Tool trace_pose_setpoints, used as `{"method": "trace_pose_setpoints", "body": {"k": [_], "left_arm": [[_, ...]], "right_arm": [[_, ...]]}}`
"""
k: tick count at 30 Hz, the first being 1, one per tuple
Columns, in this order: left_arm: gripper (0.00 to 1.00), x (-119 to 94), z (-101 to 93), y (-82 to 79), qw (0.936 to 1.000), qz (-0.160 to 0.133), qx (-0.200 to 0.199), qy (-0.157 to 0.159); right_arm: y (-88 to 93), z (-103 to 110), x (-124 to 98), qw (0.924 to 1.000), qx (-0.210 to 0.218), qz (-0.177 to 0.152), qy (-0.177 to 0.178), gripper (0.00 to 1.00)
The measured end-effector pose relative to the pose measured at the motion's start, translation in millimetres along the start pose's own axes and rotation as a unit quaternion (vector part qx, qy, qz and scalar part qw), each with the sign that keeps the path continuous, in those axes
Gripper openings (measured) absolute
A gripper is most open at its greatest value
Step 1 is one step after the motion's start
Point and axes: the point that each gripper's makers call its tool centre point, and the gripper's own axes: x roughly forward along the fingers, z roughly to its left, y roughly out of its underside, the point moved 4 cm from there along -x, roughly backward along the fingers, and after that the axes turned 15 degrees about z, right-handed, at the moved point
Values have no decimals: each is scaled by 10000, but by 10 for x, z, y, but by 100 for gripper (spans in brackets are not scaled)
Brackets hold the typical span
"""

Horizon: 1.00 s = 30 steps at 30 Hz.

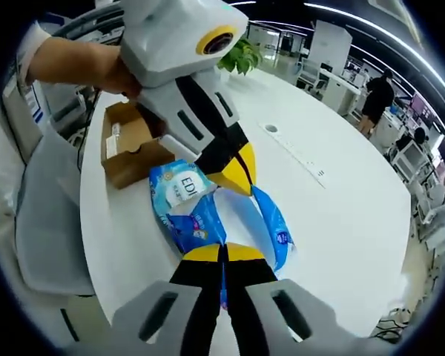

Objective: Operate the shoe box by opening the lid, removing the specified soft item, and placing it in the target area until the item is outside and the box remains undamaged.

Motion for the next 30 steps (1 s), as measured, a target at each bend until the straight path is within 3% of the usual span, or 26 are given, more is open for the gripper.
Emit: {"method": "trace_pose_setpoints", "body": {"k": [20,30], "left_arm": [[0,464,-140,-193,9990,-32,266,364],[0,687,-263,-179,9977,68,405,544]], "right_arm": [[447,-195,140,9994,251,250,-21,0],[687,-199,260,9983,413,400,-22,0]]}}
